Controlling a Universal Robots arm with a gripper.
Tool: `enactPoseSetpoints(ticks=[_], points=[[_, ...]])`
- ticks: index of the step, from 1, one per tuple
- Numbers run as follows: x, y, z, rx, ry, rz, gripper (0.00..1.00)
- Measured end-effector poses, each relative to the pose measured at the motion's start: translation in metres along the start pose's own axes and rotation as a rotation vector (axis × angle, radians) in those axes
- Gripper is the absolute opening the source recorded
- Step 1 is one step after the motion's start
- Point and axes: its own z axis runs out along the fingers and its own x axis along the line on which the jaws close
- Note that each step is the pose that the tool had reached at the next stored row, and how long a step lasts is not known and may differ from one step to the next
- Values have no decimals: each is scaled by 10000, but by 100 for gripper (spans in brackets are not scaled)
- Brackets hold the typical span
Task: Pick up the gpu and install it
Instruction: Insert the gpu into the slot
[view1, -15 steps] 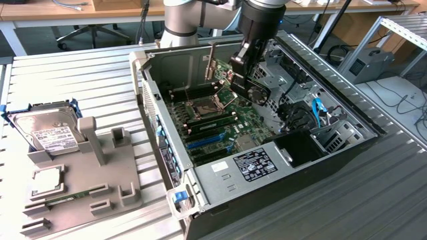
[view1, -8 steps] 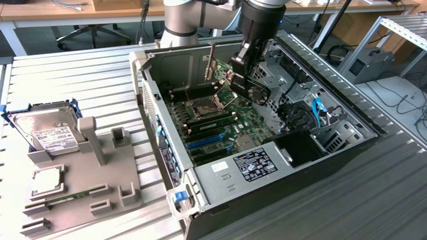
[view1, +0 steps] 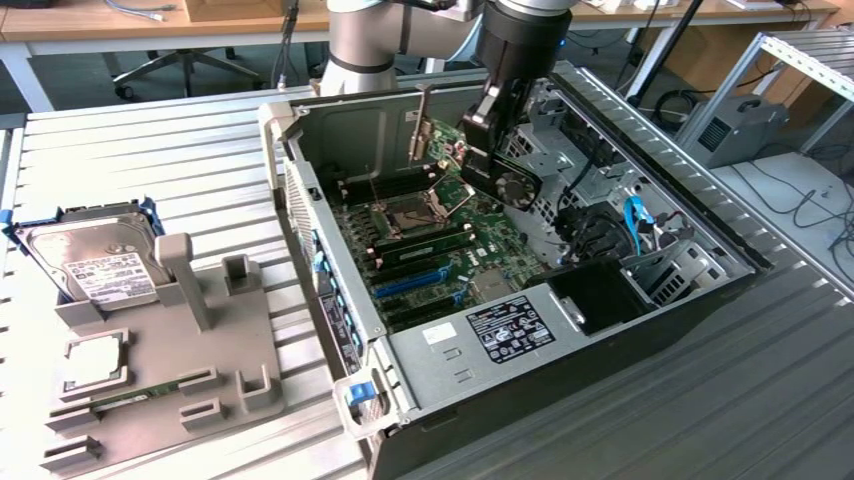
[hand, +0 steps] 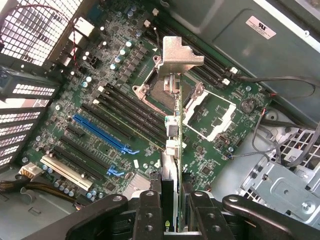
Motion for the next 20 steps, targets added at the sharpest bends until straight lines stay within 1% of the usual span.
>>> enactPoseSetpoints(ticks=[20], points=[[0, 0, 0, -10, -8, -368, 26]])
